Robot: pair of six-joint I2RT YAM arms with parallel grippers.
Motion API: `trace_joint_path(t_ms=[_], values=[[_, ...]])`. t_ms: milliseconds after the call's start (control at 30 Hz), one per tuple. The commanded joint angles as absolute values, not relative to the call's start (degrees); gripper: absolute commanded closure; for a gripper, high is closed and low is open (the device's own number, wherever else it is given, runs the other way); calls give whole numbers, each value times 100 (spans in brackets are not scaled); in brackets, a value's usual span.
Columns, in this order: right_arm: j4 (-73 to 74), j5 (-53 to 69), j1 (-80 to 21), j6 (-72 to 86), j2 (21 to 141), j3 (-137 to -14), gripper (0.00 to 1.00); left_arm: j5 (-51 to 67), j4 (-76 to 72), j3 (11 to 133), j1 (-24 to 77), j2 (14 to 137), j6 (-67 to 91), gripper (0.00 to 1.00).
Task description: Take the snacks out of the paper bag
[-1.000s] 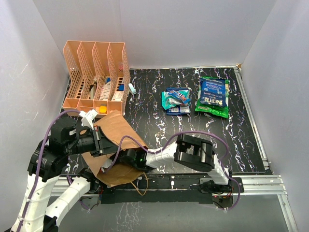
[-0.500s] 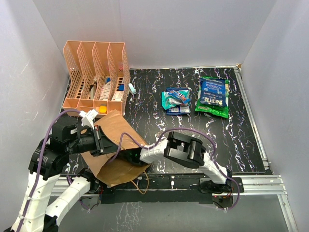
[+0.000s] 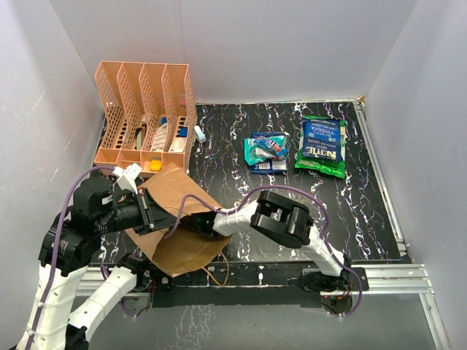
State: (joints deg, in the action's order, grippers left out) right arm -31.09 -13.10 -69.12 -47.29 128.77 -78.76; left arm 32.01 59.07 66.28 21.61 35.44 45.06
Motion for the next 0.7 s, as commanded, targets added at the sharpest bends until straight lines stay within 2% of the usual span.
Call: trace_joint_path(t_ms=[0,200,400,500,667], values=[[-2852,-803,-7006,-3914,12305,-7456,34,3838,5735,6751,2206,3508,4692,100],[-2558,-1246,-7062,-2136,12597,-7758,17,3875,5442,6639,2207,3577,4773,100],[-1862,-1695,-7050,-1118,13032,-8279,13,3861,5522,6671,2206,3571,4776,100],[-1290,-1995,-7049,-623,13094,-8344,24,3804,5630,6760,2211,3553,4743,100],[-1203,-2096,-7048,101,12764,-7612,50,3719,5799,6769,2206,3498,4650,100]])
